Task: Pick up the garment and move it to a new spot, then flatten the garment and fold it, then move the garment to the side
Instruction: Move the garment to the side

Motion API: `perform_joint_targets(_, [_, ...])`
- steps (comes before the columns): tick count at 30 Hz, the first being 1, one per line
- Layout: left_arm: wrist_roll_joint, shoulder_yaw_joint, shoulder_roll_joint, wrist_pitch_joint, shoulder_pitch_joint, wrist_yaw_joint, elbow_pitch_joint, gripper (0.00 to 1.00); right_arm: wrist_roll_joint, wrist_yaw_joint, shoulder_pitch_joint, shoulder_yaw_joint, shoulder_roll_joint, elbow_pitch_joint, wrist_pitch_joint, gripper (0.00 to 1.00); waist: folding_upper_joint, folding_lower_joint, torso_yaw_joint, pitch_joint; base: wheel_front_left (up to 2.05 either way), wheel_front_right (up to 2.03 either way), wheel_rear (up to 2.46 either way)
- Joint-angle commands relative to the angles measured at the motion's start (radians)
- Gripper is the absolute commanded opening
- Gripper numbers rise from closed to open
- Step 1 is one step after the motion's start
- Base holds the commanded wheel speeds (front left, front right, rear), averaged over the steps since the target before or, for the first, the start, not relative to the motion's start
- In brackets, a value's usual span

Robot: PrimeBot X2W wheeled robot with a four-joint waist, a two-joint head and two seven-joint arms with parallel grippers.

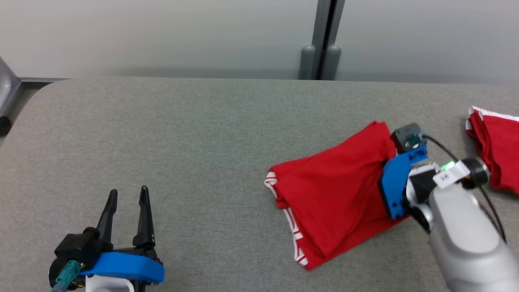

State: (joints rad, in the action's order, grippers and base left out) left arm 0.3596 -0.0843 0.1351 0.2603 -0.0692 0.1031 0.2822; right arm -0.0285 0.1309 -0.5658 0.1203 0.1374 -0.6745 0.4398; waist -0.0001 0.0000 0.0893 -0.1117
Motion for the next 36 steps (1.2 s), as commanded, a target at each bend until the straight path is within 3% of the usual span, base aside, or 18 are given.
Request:
perform_joint_targets(1, [0.002,-0.002,-0.002,0.005,-0.022,0.0,-0.009,1.0,0.002,0.0,-0.039,0.022,0.032,0.013,0.016,0.0,0.0001,0.0,-0.01,-0.012,0.0,0.0,0.0])
perform_joint_targets(5, [-0.008,0.005,-0.012,0.005,-0.044,0.002,-0.043,1.0,0.052,0.0,-0.174,0.056,0.134,0.047,0.094,0.0,0.0001,0.0,-0.047,-0.067,0.0,0.0,0.0])
perform_joint_targets(7, [-0.022,0.007,-0.027,0.005,-0.07,0.005,-0.073,1.0,0.075,0.0,-0.257,0.064,0.219,0.071,0.141,0.0,0.0001,0.0,-0.076,-0.109,0.0,0.0,0.0])
perform_joint_targets(14, [-0.05,0.011,-0.03,0.005,-0.114,0.011,-0.116,1.0,0.089,0.0,-0.361,-0.003,0.389,0.118,0.198,0.0,0.0001,0.0,-0.141,-0.192,0.0,0.0,0.0])
perform_joint_targets(20, [-0.066,-0.01,-0.018,0.005,-0.16,0.019,-0.128,1.0,0.061,0.0,-0.382,-0.051,0.496,0.104,0.169,0.0,0.0001,0.0,-0.161,-0.261,0.0,0.0,0.0])
perform_joint_targets(25, [-0.071,-0.028,-0.005,0.005,-0.198,0.021,-0.137,1.0,-0.002,0.0,-0.38,-0.076,0.579,0.052,0.096,0.0,0.0001,0.0,-0.138,-0.314,0.0,0.0,0.0])
perform_joint_targets(31, [-0.073,-0.041,0.009,0.005,-0.214,0.024,-0.144,1.0,-0.051,-0.001,-0.39,-0.091,0.596,0.007,0.006,0.0,0.0001,0.0,-0.114,-0.344,0.0,0.0,0.0])
perform_joint_targets(32, [-0.072,-0.04,0.009,0.005,-0.213,0.024,-0.145,1.0,-0.067,-0.001,-0.391,-0.096,0.595,-0.001,-0.001,0.27,0.0001,0.0,-0.112,-0.344,0.0,0.0,0.0])
perform_joint_targets(34, [-0.07,-0.039,0.01,0.005,-0.209,0.024,-0.143,1.0,-0.097,-0.001,-0.392,-0.11,0.584,-0.015,-0.015,0.39,0.0001,0.0,-0.112,-0.338,0.0,0.0,0.0])
perform_joint_targets(35, [-0.069,-0.039,0.011,0.005,-0.207,0.025,-0.141,1.0,-0.108,-0.001,-0.392,-0.119,0.578,-0.02,-0.027,0.62,0.0001,0.0,-0.112,-0.333,0.0,0.0,0.0])
perform_joint_targets(36, [-0.07,-0.038,0.011,0.005,-0.206,0.025,-0.139,1.0,-0.114,-0.001,-0.387,-0.117,0.567,-0.025,-0.041,1.0,0.0001,0.0,-0.112,-0.326,0.0,0.0,0.0])
